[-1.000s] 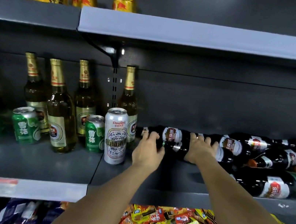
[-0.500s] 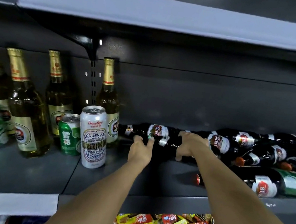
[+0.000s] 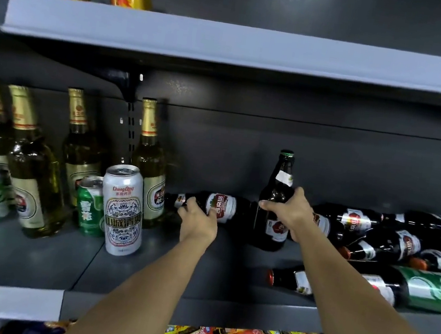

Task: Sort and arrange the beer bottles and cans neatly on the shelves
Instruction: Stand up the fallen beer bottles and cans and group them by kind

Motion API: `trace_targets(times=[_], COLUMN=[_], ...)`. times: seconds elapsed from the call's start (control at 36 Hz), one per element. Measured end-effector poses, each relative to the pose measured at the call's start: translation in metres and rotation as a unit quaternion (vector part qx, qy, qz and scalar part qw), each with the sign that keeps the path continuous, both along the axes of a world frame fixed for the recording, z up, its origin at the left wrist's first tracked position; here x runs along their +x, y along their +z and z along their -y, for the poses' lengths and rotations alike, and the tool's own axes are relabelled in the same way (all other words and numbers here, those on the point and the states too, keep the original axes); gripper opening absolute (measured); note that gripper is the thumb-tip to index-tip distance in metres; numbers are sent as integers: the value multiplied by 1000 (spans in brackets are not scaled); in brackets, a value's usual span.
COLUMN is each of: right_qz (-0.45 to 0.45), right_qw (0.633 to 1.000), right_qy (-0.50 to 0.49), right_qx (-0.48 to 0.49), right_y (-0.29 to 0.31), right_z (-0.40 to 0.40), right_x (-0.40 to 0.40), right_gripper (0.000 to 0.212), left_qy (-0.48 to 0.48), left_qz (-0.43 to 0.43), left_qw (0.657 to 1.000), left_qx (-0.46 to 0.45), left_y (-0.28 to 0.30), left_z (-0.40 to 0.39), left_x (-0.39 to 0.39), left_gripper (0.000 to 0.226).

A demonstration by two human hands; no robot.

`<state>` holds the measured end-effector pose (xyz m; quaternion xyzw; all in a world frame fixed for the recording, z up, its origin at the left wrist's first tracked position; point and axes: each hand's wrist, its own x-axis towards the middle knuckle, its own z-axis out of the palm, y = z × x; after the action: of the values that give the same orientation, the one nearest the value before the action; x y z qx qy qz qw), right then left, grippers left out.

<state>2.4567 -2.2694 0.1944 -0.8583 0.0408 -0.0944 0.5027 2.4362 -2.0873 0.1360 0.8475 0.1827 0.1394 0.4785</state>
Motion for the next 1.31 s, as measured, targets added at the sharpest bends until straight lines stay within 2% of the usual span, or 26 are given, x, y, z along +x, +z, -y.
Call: trace_targets(times=[0.19,0.22,0.28,0.31,0.36,0.42,0.47,0.5,0.56,0.61,0.67,0.69,0.78,0.89,0.97,1.08,1.14,1.22,1.31], right_qz=[-7,-1,55,124,318,476,531,526,462,332,184,140,80,51,40,69,84,97,104], right_qw=[999,999,985,963,898,818,766,756,758,791,837,851,852,839,829,800,799,819,854], right_qy=[42,37,-36,-95,-172,-143,-50,-5,73,123,131,124,122,126,120,85,81,73,58], right_qx=[-18,-36,-162,-219,-250,-288,-359,-391,-455,-498,-498,-491,-503,-527,-545,-590,-590,-561,-506], right_y=[-4,-8,-16,-18,-13,-2,0,0,-7,-19,-28,-31,-35,-34,-36,-39,-39,-40,-41], right_z=[7,6,0,-4,-16,-32,-53,-63,-82,-95,-104,-107,-113,-116,-123,-129,-131,-129,-127], right_x=[10,9,6,4,-4,-10,-10,-9,-7,2,13,17,27,40,49,51,49,45,43], right_gripper=[73,74,84,87,74,53,37,33,35,48,65,71,79,82,80,78,71,60,52], left_qy=[-17,-17,-24,-30,-42,-45,-43,-39,-22,-6,4,10,25,35,37,41,52,74,92], left_qz=[-23,-28,-43,-49,-53,-53,-54,-50,-39,-31,-32,-34,-27,-18,-18,-18,-18,-1,26], left_qw=[994,994,993,993,993,993,993,993,996,999,999,997,978,940,932,940,948,960,970], left_qx=[105,109,109,107,101,97,94,95,82,42,-28,-73,-205,-338,-359,-339,-312,-270,-223], left_y=[5,6,4,3,1,-1,-2,-2,-4,-6,-10,-13,-15,-16,-15,-17,-20,-19,-11], left_z=[-16,-18,-21,-22,-21,-19,-17,-17,-18,-20,-23,-24,-26,-29,-31,-33,-34,-31,-25], left_x=[19,21,25,27,29,31,32,32,31,30,33,35,43,54,59,61,61,54,48], left_gripper=[59,58,57,57,57,57,57,56,54,59,68,70,66,47,48,54,56,54,56])
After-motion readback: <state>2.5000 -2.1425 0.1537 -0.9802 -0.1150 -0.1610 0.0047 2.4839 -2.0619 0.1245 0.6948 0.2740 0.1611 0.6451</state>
